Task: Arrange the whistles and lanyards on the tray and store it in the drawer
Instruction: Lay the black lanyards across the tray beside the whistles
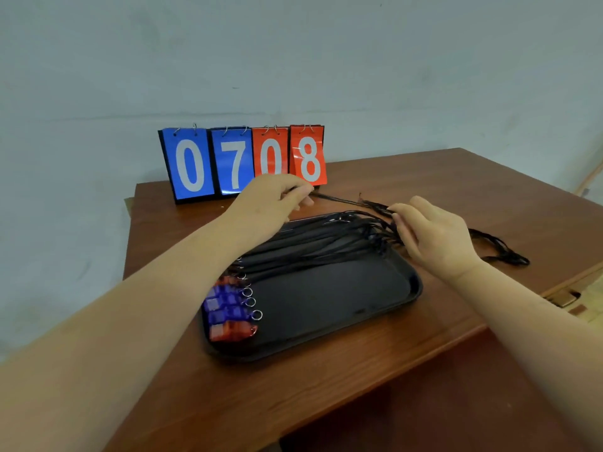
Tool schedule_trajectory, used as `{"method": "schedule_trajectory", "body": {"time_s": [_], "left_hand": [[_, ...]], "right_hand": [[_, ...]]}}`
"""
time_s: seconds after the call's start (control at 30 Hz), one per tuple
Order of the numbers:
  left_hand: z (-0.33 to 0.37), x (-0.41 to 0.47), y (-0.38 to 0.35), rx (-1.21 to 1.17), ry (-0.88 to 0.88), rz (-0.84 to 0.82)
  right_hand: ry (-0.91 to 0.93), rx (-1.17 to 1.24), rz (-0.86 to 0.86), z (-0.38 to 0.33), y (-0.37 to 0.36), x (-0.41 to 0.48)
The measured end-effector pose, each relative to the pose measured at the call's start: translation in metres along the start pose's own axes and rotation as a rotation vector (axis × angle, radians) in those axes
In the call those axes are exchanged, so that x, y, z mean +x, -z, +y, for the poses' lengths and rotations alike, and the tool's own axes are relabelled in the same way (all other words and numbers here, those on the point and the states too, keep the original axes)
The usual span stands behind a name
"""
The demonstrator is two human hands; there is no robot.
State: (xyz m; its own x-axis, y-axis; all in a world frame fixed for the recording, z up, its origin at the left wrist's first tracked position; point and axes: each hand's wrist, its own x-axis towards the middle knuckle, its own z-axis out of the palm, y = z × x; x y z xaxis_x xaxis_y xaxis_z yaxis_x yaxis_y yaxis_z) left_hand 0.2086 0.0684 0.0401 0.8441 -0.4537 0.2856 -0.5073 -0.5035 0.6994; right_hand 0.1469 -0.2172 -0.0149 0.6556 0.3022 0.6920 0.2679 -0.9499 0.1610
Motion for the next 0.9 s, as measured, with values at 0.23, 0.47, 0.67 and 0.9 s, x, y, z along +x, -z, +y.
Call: {"method": "schedule_trajectory", "body": {"time_s": [0.23,0.47,0.67,0.9], "left_hand": [[-0.032,-0.029,0.014,-0.003,0.056,0.047],[-0.048,-0.052,0.014,0.057,0.055,0.111],[-0.055,-0.084,0.012,0.009,0.116,0.27],[-0.059,-0.116,-0.003,0.14,0.064,0.42]], "right_hand": [[0.039,0.016,-0.072,-0.027,-0.014,0.006],[0.044,0.012,-0.123,-0.033,-0.019,0.005],[-0.139,0.115,-0.245,-0.04,-0.023,0.006],[-0.673,0.628,-0.393,-0.037,-0.019,-0.004]]}}
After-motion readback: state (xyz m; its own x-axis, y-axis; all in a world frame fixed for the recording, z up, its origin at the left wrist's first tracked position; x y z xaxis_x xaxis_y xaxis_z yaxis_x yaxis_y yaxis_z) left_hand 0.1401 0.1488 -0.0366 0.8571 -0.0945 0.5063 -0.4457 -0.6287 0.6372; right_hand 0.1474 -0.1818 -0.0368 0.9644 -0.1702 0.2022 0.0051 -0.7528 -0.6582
